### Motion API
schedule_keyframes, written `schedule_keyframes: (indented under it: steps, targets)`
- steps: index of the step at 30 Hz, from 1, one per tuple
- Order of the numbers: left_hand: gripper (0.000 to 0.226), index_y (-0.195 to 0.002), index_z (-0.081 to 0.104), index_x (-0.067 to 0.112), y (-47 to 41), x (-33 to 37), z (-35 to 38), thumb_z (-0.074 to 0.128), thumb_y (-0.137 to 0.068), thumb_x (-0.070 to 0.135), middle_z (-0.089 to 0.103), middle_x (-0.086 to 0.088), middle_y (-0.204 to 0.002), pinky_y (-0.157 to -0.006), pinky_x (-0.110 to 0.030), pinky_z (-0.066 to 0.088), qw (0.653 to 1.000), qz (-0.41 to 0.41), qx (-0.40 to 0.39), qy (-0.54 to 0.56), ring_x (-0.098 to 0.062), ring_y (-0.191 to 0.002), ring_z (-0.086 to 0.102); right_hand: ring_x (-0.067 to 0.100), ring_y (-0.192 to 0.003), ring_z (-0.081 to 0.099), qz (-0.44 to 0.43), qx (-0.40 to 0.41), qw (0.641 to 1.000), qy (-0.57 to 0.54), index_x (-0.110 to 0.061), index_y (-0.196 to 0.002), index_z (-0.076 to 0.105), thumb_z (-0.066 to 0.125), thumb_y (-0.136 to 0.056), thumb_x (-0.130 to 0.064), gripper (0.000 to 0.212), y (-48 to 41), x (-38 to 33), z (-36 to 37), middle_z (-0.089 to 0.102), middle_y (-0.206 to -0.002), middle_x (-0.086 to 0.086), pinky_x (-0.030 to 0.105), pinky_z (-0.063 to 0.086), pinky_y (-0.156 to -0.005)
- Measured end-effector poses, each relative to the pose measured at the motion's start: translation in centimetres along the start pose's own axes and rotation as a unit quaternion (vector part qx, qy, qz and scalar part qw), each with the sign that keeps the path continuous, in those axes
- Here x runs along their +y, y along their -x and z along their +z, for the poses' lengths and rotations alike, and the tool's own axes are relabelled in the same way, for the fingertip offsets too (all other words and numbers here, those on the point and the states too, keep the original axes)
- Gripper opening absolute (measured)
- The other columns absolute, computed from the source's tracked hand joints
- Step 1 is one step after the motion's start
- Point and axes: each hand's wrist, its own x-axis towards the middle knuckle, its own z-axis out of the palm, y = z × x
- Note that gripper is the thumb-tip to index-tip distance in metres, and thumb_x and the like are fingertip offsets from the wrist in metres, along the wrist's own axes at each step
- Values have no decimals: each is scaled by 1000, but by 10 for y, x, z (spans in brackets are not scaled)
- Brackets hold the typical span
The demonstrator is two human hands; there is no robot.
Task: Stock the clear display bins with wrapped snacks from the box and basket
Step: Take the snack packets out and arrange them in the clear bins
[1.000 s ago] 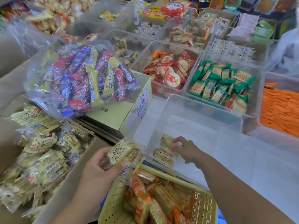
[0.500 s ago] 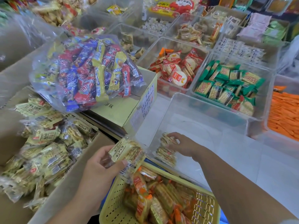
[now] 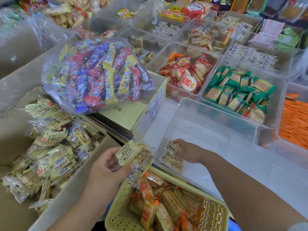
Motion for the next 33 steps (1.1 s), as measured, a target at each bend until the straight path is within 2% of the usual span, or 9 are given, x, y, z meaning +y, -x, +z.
schedule_keyframes:
  steps: [7,11,16,19,22,26,28,30,33]
  targets:
    - [63,-106,70,50,8,0,0,90,-72,1,77,18,-100,-68,-14,57,989,128,-5,-70,2,-88,70,26,-139,42,0,111,994,-25,-31,-153,33,53,-100,-51,60,30,-14,-5,38,-159,2,37,36,-110]
    - [74,-114,68,54,13,3,1,91,-71,-1,72,22,-110,-77,-27,63,970,210,5,-118,-3,-97,70,10,-120,57,-67,256,952,-155,-38,-130,58,50,-98,-57,38,79,-52,6,61,-129,-14,34,48,-99]
    - [47,-123,64,28,13,13,7,73,-78,15,61,8,-133,-105,-37,52,819,529,7,-223,-19,-125,59,30,-97,72,-139,7,828,-543,-35,-128,62,48,-87,-74,58,139,-97,38,71,-117,8,40,61,-73]
    - [49,-120,63,23,13,13,15,76,-77,6,57,0,-136,-112,-45,47,771,582,-31,-256,-26,-130,56,38,-97,69,-160,-56,745,-645,-21,-135,57,57,-89,-63,62,148,-106,50,68,-121,20,40,62,-68]
    - [77,-121,63,27,10,13,17,93,-58,-3,58,-5,-144,-116,-48,42,778,552,-85,-286,-26,-141,47,33,-95,71,-156,-23,725,-671,-20,-124,64,69,-89,-37,39,150,-108,52,69,-119,18,38,61,-64]
    - [92,-147,47,47,14,12,6,90,-66,57,24,2,-171,-118,-51,31,808,454,-166,-336,-19,-158,17,32,-100,68,-150,36,712,-685,-18,-123,62,66,-83,-17,41,145,-100,54,70,-118,15,47,54,-80]
    - [100,-155,31,52,18,11,4,76,-69,76,14,19,-171,-115,-38,26,882,345,-165,-273,-3,-156,14,34,-104,66,-151,63,723,-671,-20,-121,61,64,-80,-14,42,144,-97,53,69,-118,16,54,49,-85]
    - [77,-147,37,58,18,16,11,75,-80,62,31,34,-160,-107,-27,35,969,183,-125,-108,13,-141,35,33,-105,66,-167,53,729,-662,-22,-122,62,67,-76,-14,47,144,-95,52,67,-119,17,52,49,-84]
    - [29,-119,70,33,8,22,19,70,-90,36,70,-5,-133,-94,-42,56,978,-50,-176,101,-21,-108,72,29,-107,68,-211,-2,732,-648,-27,-127,63,74,-75,-16,54,143,-96,55,69,-121,11,47,56,-85]
